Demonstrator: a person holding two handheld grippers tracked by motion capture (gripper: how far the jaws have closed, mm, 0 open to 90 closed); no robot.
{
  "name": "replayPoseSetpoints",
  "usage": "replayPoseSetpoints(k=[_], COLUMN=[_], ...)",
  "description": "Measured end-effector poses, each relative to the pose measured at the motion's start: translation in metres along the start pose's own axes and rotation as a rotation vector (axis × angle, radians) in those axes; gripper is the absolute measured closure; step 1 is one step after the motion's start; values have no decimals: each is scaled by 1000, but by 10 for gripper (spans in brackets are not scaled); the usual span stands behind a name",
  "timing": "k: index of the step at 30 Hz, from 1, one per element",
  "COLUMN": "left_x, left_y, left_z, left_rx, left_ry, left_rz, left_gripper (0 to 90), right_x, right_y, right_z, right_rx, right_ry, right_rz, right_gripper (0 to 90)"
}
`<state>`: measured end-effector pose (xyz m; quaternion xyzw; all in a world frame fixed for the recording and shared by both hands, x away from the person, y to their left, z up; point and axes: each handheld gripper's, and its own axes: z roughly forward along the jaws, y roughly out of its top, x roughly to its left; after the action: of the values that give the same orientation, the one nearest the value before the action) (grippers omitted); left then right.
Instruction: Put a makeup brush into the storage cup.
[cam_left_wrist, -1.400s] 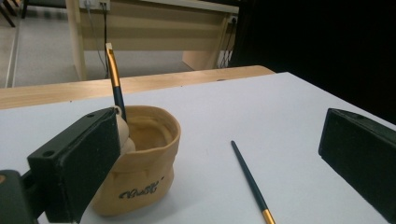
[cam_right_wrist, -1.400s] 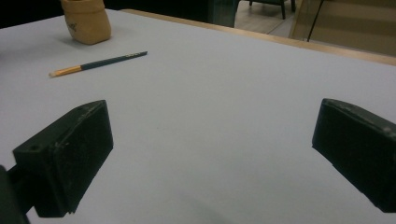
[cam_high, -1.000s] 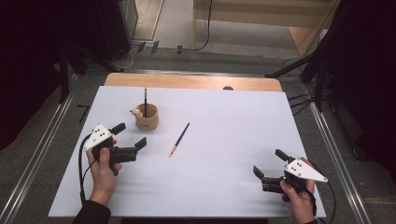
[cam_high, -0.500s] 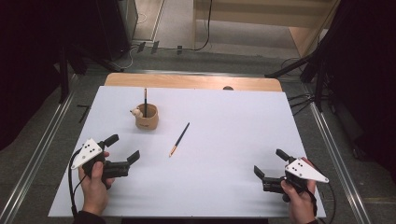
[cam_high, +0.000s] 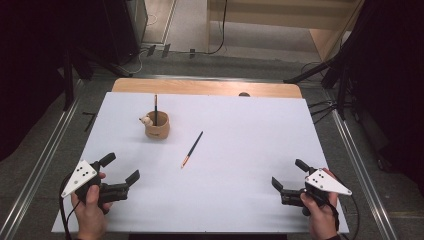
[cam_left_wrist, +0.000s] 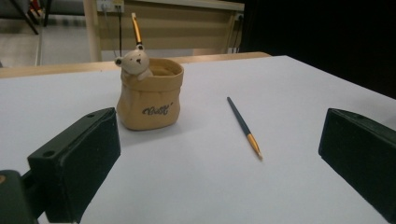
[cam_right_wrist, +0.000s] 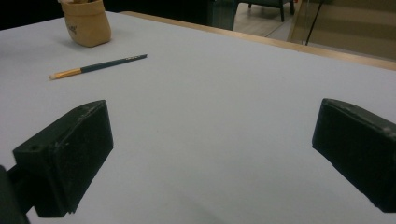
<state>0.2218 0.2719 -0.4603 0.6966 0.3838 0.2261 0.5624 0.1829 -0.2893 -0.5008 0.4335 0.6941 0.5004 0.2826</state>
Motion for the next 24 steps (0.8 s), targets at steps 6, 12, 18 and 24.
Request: replayPoseSetpoints(k=[6,12,18,24], left_x=[3,5,8,13], left_y=[-2,-3,-6,-7], left_z=[-10,-20,-29,-31], left_rx=[-6,-8,-12,-15], left_ry=[16,26,43,62], left_rz=[2,7,0,-13], left_gripper=[0,0,0,0], right_x=[0,-2,-2,-4], right_y=[0,0,0,1], right_z=[0,-2,-2,-3], right_rx=[0,-3,-4,-8], right_ry=[3,-3,-3,-11], right_rz=[-6,-2,-5,3], right_gripper=[0,0,0,0])
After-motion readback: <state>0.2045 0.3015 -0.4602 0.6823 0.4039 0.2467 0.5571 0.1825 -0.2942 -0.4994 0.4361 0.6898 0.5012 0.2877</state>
